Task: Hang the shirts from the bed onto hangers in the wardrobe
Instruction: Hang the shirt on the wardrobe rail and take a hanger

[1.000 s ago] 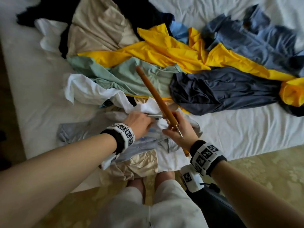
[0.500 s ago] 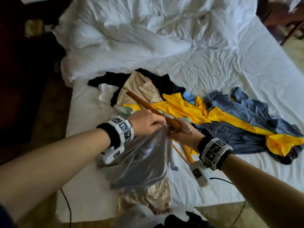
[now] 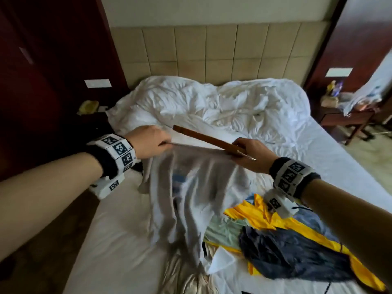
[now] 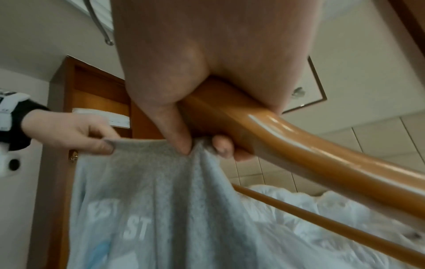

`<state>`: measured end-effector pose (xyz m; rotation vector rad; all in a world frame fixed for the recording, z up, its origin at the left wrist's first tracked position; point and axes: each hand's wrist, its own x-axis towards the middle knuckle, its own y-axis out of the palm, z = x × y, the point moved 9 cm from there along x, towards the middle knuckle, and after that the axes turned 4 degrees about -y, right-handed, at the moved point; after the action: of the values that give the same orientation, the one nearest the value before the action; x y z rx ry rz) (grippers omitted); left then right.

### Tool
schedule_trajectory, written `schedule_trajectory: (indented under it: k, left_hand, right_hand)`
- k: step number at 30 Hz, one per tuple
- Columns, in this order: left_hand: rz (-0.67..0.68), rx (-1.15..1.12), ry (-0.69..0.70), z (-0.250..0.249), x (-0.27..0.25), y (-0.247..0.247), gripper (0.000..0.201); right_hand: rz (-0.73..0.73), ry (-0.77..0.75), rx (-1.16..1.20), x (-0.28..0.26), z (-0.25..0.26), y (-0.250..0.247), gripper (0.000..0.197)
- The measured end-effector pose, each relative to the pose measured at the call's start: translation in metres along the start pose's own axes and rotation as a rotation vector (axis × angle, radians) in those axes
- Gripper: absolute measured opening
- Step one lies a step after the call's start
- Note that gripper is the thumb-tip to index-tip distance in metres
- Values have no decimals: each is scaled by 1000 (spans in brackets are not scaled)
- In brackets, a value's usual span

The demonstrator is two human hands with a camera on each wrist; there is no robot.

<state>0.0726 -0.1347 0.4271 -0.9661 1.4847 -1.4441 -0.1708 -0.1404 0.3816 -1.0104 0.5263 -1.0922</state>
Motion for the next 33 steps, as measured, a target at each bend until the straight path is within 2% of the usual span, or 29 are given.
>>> schedule_trajectory:
  k: [2,5,7,9,11,15,18,22,26,30,33]
  left_hand:
    - [73,158,17,3,-5,0,29]
    - [170,548,138,-2,-11,9,35]
    - [187,734,229,-6,-15,14,37]
    - [177,811,335,-10,-21,17,34]
    - [181,836,393,-11,-25,23,26]
    - [245,816,370,-26,-33,26,20]
    - [170,839,375,-40,-30,21,17]
    - [39,947,416,-23,-21,13,17]
    - [185,947,380,-16,-23,17,19]
    - [17,828,383,-43,-14,-8,26]
    - [-18,807,353,-50,-8,-23,26]
  right_hand:
    - [-35,-12,-24,8,11,-22,23]
    - [-65,-59,-39,17,24,-38,21]
    - [-63,-59,-66,21,27,-41,21]
    - [-69,-34,-65,21,24,-44,22]
    - [-80,-20,-48,19,22,-47,22]
    - [-88,25,4,12,13,-48,16]
    - [-66,59,18,7,8,-43,8]
    - [-71,101,52,-2,-4,-40,6]
    - [-111,175,175,-12,-17,-38,12]
    - [-128,239,274,-12,-21,-43,12]
    - [-158,208,367,-10,-14,-54,10]
